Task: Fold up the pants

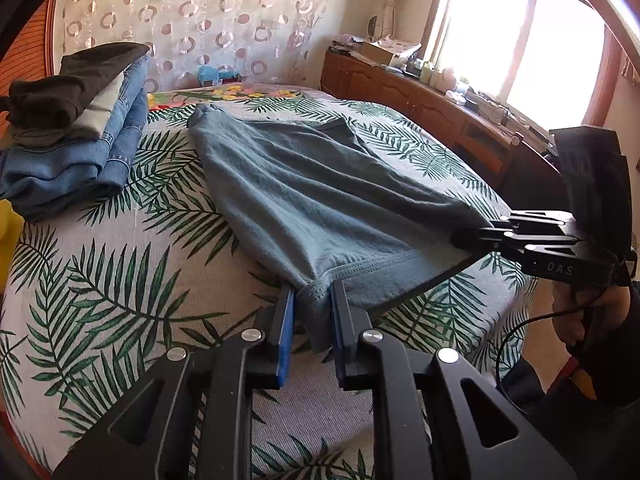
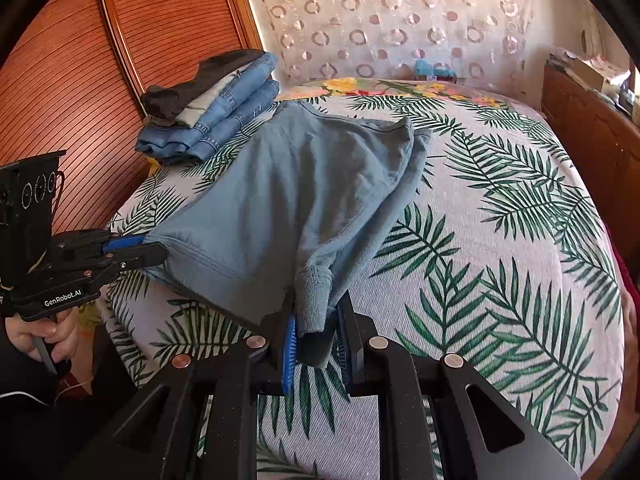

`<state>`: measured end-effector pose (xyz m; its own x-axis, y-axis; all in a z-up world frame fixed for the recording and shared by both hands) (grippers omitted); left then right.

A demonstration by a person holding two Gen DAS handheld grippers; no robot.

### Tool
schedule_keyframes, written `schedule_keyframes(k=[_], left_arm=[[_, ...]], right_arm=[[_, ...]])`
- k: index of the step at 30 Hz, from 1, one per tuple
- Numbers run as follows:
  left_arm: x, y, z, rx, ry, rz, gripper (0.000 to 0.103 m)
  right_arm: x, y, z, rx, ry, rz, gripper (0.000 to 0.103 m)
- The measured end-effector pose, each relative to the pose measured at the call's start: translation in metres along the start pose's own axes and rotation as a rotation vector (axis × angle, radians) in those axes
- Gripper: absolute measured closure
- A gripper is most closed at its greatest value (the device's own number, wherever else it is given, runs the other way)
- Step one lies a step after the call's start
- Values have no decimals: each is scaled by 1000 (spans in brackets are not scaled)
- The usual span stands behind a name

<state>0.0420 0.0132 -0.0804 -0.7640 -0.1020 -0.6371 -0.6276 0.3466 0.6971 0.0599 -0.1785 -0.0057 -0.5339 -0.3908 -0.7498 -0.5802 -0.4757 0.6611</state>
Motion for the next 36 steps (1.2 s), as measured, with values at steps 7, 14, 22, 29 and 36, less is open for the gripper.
schedule_keyframes(k=[7,14,22,29,36], left_arm=[[-4,1,8,-39,28,-24,50],[-20,-13,18,-65,47,-47,23],[-37,-40,32,-103,72,-47,23],[-37,-49,35,-131,61,-32,24],[-36,-52,35,-151,60,-20,24]], right_arm=[[0,5,-4,72,0,35,76],[-13,12,-26,111,4,-11,76],[-68,-31,-68,102,26,-67,76],[-100,-94,-84,90,29,3,76],[-118,-141,-93,99,14,72,81]])
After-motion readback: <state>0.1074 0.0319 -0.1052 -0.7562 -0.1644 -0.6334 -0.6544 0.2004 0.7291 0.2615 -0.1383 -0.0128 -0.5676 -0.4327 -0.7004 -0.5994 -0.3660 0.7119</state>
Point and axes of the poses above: each gripper's, at about its wrist camera, not at the fingertips, and y roughly against the way its jaws point, z to its left, x to its underside, the point moved 1 cm from there along -y, roughly the way its jaws point, and after that the axes turned 12 degrees about y, right-handed, at the moved point
